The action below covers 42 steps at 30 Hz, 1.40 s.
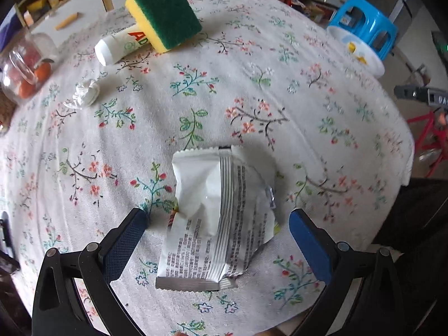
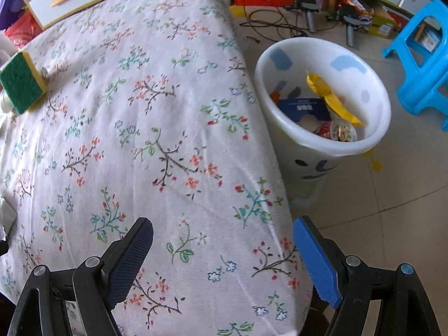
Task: Collect trash
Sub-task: 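Return to the table and grasp the white wrapper packet with the left tool, then grasp the green-yellow sponge with the right tool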
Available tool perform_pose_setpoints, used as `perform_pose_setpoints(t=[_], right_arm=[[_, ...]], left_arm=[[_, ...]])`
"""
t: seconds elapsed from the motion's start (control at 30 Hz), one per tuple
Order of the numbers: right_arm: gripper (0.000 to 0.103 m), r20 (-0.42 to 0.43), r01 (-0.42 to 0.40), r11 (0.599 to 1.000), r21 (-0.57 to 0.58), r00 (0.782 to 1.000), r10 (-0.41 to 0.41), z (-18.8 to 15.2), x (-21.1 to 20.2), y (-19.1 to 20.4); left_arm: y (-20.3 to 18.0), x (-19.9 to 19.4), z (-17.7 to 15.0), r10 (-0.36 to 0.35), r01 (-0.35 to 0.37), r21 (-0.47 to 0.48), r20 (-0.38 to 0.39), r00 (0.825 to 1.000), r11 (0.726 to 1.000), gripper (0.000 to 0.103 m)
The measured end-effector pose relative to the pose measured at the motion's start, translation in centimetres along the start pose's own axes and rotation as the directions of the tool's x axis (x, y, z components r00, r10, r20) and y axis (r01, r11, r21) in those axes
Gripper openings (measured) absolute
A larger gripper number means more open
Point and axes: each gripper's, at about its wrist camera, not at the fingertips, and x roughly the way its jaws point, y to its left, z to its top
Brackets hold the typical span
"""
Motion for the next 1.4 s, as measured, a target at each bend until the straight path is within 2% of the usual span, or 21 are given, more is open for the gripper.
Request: perform_pose_setpoints(t=[0.07, 0.2, 0.4, 0.47, 0.57, 0.8, 1.07, 1.4], right_arm=[[0.085, -0.006, 0.004, 1.0, -0.009, 1.0, -0.004, 0.0, 0.3, 0.4], [0.085, -0.014, 0.008, 1.0, -0.024, 1.0, -0.009, 0.0, 0.6, 1.1], [0.085, -0.017, 0.007, 0.999, -0.047, 1.0, -0.007, 0.5, 0.9, 2.8], [0.085, -0.019, 0.006, 0.998, -0.055, 1.0, -0.007, 0.7, 1.1, 3.3], [0.085, -0.021, 0.005, 0.998, -0.067, 1.0, -0.006, 1.1, 1.4, 4.3], [0.085, -0.014, -0.013, 0.995, -0.103, 1.0, 0.011, 2.4, 1.5, 7.5], [0.086, 0.008, -0.057, 0.989, -0.137, 0.998, 0.059, 4.9, 1.8, 12.6], [0.085, 0.028, -0.114, 0.977, -0.178, 0.992, 0.121, 8.1, 3.8, 19.7]], left_arm=[[-0.6, 0.3, -0.2, 0.051, -0.051, 0.028, -0.009, 0.999, 0.998, 0.103], [-0.5, 0.0, -0.3, 0.033, -0.033, 0.0, 0.007, 0.999, 0.999, 0.1], [-0.1, -1.2, -0.6, 0.014, -0.014, -0.001, 0.057, 0.998, 1.0, 0.072], [0.1, -1.7, -0.6, -0.018, 0.018, -0.008, 0.071, 0.997, 1.0, 0.053], [0.4, -2.2, -0.3, -0.067, 0.069, -0.025, 0.079, 0.995, 0.997, 0.044], [2.6, -3.9, 0.5, -0.08, 0.092, -0.097, 0.126, 0.989, 0.991, 0.039], [8.2, -7.1, 1.3, -0.02, 0.08, -0.258, 0.229, 0.973, 0.963, 0.039], [12.2, -8.0, 1.8, 0.054, 0.04, -0.356, 0.249, 0.967, 0.934, 0.039]])
